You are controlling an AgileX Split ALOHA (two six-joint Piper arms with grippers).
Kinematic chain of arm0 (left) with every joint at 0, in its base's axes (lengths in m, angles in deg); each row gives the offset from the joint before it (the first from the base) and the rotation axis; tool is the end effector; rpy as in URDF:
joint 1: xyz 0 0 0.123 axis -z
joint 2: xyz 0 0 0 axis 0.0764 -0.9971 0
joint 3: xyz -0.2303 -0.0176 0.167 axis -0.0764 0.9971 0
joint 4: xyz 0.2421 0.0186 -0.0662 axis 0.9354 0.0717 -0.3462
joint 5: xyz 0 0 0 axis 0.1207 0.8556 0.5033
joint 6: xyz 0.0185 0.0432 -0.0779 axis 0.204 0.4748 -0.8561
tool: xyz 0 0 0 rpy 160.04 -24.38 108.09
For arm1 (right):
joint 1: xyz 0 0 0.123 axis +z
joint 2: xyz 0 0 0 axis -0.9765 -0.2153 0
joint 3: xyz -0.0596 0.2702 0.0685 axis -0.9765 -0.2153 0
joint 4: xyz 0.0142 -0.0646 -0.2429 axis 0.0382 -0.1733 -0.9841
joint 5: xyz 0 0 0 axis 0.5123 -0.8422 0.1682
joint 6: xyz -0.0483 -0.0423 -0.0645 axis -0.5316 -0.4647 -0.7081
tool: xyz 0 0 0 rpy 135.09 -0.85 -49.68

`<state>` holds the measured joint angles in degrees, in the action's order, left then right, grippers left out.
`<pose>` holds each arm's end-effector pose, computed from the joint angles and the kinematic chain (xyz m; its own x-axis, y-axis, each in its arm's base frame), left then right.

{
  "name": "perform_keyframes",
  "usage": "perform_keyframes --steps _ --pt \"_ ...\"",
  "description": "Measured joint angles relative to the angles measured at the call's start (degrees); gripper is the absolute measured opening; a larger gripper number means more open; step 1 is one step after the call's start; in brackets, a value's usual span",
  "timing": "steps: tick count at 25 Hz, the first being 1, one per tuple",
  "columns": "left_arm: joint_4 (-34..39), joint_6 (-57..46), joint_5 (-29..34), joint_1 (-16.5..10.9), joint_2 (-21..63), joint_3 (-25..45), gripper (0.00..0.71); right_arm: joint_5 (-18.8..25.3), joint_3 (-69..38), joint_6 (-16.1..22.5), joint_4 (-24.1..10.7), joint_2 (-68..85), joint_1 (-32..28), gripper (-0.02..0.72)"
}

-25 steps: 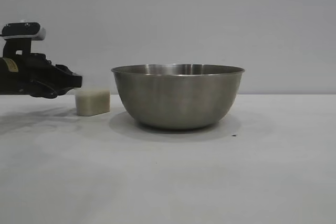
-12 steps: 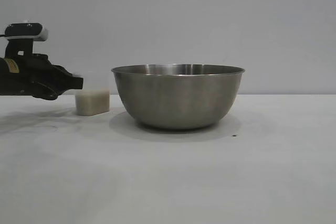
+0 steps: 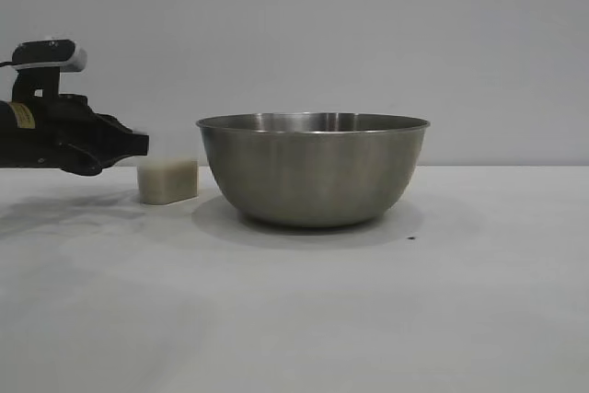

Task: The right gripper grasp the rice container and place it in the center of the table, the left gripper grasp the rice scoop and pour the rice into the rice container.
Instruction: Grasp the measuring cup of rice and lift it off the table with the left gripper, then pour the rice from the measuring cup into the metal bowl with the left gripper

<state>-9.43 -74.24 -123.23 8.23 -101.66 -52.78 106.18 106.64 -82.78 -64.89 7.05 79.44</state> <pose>0.4016 -0.0591 0.0795 -0.0949 0.0423 -0.9946 0.4171 0.9089 -0.0011 -0.0102 0.0090 0.2680 -0.5138 -0.0627 -0.8556 -0.1443 0.9894 0.0141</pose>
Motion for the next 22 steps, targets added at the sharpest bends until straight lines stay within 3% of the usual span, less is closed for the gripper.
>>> perform_keyframes --steps 8,16,22 --pt "-1.1 0.3 0.5 0.0 4.4 2.3 0.000 0.0 0.0 0.0 0.0 0.0 0.0 0.315" --pt "-0.9 0.3 5.6 0.0 11.7 2.3 0.000 0.0 0.0 0.0 0.0 0.0 0.0 0.315" --pt "3.1 -2.9 8.3 0.5 15.0 1.4 0.000 0.0 0.0 0.0 0.0 0.0 0.0 0.315"
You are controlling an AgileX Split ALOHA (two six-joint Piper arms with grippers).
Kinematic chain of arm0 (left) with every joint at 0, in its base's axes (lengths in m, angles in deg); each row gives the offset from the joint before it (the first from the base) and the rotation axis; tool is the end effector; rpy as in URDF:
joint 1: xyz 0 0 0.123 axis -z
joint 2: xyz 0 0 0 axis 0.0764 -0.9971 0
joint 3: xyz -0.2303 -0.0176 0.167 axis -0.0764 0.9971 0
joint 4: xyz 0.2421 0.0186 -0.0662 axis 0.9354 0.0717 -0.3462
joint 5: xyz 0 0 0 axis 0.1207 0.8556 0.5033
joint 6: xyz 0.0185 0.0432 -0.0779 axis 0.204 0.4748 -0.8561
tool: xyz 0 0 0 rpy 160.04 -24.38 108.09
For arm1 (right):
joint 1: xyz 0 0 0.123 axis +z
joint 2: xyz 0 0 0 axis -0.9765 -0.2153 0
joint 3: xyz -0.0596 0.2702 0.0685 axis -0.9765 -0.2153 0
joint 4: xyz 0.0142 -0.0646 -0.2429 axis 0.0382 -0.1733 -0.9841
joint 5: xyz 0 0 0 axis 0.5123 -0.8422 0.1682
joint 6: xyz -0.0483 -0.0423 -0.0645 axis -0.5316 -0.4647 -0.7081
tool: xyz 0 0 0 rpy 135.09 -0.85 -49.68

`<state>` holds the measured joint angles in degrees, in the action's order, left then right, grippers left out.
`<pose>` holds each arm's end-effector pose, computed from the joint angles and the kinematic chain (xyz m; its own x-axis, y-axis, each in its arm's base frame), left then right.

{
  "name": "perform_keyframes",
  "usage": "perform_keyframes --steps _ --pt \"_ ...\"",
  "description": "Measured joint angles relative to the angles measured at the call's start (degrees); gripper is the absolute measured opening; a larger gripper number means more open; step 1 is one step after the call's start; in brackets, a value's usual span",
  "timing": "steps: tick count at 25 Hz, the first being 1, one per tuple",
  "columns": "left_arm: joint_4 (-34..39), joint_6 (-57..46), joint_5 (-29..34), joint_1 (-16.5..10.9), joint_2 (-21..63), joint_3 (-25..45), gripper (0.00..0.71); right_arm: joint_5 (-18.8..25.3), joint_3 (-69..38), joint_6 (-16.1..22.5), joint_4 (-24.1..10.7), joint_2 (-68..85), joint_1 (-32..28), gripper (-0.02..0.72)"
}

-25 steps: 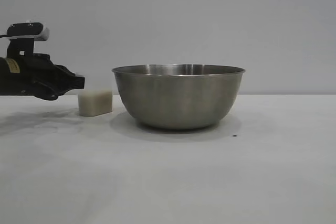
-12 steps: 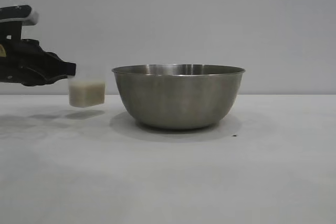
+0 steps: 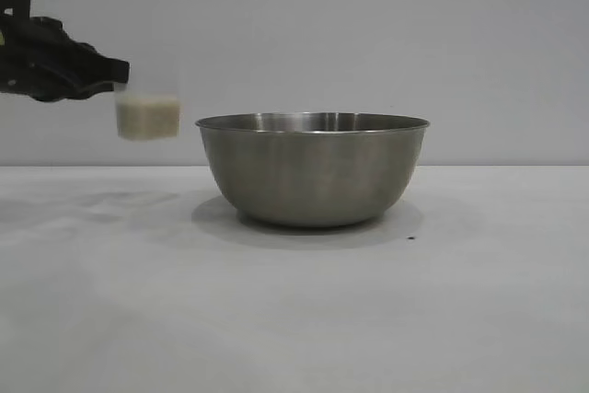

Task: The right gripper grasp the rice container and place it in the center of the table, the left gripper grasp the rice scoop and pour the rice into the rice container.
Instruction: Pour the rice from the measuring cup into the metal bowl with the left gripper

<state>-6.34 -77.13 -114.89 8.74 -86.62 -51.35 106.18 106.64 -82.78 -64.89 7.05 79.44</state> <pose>0.3940 -0.0633 0.1660 -0.0048 0.0688 -0.9976 0.4370 0.8975 0.0597 -0.0102 0.0090 0.2680 -0.5138 -0.0627 -0.8556 -0.1443 0.9894 0.0141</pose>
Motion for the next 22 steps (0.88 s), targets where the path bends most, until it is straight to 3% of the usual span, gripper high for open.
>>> perform_keyframes --steps 11,22 --pt "1.9 -0.6 8.5 8.6 0.4 -9.6 0.000 0.0 0.0 0.0 0.0 0.0 0.0 0.315" --pt "2.9 3.6 12.1 15.7 -4.8 -16.6 0.000 0.0 0.0 0.0 0.0 0.0 0.0 0.315"
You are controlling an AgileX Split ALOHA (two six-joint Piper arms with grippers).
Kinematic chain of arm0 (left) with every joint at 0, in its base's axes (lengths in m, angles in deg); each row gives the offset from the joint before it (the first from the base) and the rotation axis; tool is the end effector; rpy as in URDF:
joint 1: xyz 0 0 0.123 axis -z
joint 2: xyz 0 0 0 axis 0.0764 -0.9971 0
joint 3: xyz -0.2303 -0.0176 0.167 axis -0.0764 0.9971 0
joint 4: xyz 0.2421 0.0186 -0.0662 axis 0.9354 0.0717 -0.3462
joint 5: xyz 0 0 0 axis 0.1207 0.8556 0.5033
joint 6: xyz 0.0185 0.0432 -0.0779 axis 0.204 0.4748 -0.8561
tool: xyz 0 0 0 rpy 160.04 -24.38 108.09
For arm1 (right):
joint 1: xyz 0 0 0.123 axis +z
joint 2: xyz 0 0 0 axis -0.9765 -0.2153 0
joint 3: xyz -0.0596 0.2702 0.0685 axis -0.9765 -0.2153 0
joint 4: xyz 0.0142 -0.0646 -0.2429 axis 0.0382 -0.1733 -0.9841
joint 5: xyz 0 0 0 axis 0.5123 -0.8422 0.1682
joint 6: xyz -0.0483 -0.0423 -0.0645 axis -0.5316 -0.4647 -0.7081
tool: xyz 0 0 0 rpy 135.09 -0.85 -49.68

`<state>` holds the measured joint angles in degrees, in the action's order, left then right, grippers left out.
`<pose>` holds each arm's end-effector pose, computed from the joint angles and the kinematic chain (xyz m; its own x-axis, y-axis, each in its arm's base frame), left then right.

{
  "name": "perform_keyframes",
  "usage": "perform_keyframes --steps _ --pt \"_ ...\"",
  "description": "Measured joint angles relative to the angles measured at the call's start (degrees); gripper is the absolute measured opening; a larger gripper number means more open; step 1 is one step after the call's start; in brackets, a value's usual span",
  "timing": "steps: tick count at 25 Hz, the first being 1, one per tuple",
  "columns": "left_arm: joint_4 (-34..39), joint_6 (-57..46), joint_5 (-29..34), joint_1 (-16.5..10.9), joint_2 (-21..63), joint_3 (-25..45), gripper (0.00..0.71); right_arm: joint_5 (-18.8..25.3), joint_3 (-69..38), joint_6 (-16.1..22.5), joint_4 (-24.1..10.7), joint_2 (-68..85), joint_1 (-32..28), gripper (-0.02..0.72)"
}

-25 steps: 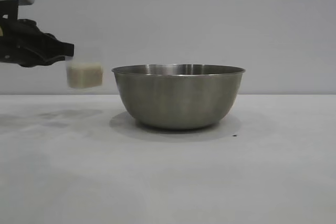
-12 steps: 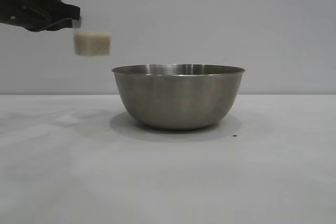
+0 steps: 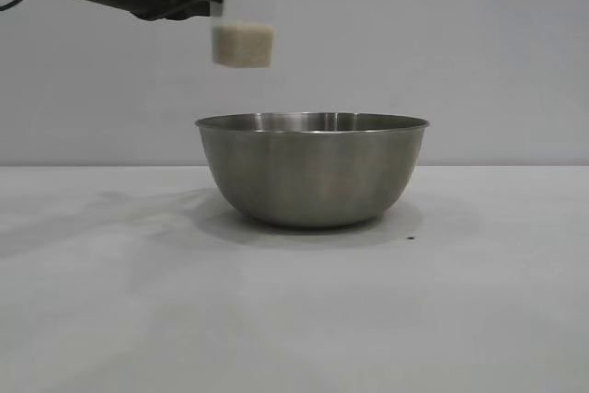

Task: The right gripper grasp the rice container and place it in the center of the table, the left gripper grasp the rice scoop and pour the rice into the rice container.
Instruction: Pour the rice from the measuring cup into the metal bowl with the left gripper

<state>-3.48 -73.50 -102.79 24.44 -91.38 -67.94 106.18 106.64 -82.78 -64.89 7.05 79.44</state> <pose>0.4164 -0.1846 0.1876 0.1052 0.2085 -0.9723 0.6331 0.7400 0.2272 -0.0102 0.0090 0.2680 -0.5138 -0.0627 -0.8556 -0.1443 0.9894 0.0141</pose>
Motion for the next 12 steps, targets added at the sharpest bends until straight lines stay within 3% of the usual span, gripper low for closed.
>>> perform_keyframes --steps 4,12 --pt "0.6 4.5 2.4 1.3 -1.2 -1.7 0.000 0.0 0.0 0.0 0.0 0.0 0.0 0.315" --pt "0.6 15.4 5.6 1.3 -1.4 -3.0 0.000 0.0 0.0 0.0 0.0 0.0 0.0 0.315"
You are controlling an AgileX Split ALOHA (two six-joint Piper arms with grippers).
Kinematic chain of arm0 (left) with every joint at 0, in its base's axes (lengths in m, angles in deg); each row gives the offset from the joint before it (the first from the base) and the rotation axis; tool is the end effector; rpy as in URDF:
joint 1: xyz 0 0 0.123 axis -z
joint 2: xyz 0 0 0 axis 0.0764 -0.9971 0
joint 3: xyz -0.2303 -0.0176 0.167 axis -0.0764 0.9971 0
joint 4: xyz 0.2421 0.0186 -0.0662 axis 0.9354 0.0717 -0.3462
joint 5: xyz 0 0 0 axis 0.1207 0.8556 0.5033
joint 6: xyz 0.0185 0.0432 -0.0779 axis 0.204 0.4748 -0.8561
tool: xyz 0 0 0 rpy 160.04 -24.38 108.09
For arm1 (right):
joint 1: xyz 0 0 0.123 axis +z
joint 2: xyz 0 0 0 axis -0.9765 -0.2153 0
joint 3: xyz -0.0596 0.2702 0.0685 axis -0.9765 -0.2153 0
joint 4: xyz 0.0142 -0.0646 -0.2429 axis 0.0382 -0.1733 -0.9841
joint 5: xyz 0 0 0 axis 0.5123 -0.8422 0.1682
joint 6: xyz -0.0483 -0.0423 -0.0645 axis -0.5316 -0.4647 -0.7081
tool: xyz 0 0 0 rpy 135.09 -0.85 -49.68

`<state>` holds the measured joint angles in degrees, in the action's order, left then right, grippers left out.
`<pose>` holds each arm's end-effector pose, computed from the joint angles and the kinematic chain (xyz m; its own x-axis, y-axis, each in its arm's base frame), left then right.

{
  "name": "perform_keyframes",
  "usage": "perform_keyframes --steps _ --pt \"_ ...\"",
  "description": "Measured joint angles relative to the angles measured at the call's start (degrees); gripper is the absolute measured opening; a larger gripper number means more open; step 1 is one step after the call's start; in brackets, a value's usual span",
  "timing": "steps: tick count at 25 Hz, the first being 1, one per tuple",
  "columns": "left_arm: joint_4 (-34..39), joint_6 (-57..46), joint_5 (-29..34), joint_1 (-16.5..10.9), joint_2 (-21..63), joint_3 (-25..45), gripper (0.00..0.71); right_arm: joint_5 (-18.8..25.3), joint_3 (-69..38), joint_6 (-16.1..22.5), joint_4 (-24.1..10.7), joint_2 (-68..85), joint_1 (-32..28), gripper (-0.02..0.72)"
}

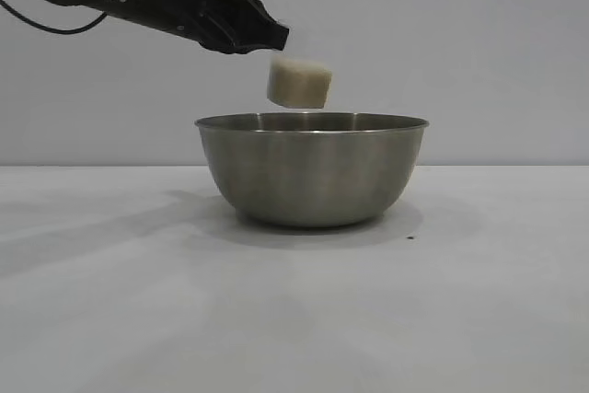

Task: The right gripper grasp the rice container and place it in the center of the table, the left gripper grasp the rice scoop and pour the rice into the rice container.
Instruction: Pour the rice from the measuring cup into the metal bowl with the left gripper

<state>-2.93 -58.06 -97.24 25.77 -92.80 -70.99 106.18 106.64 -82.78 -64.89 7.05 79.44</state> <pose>0.4226 -0.1955 0.1829 0.2343 0.4484 -0.8625 0.5977 0.6333 0.4916 -0.0102 0.0090 0.2680 -0.5138 -0.0627 -0.8556 -0.1443 0.9894 0.0141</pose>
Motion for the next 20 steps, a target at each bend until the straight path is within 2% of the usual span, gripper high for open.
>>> perform_keyframes --steps 17,20 --pt "0.0 7.5 0.7 0.0 1.3 0.0 0.000 0.0 0.0 0.0 0.0 0.0 0.0 0.315" --pt "1.9 9.9 0.7 0.0 1.7 0.0 0.000 0.0 0.0 0.0 0.0 0.0 0.0 0.315"
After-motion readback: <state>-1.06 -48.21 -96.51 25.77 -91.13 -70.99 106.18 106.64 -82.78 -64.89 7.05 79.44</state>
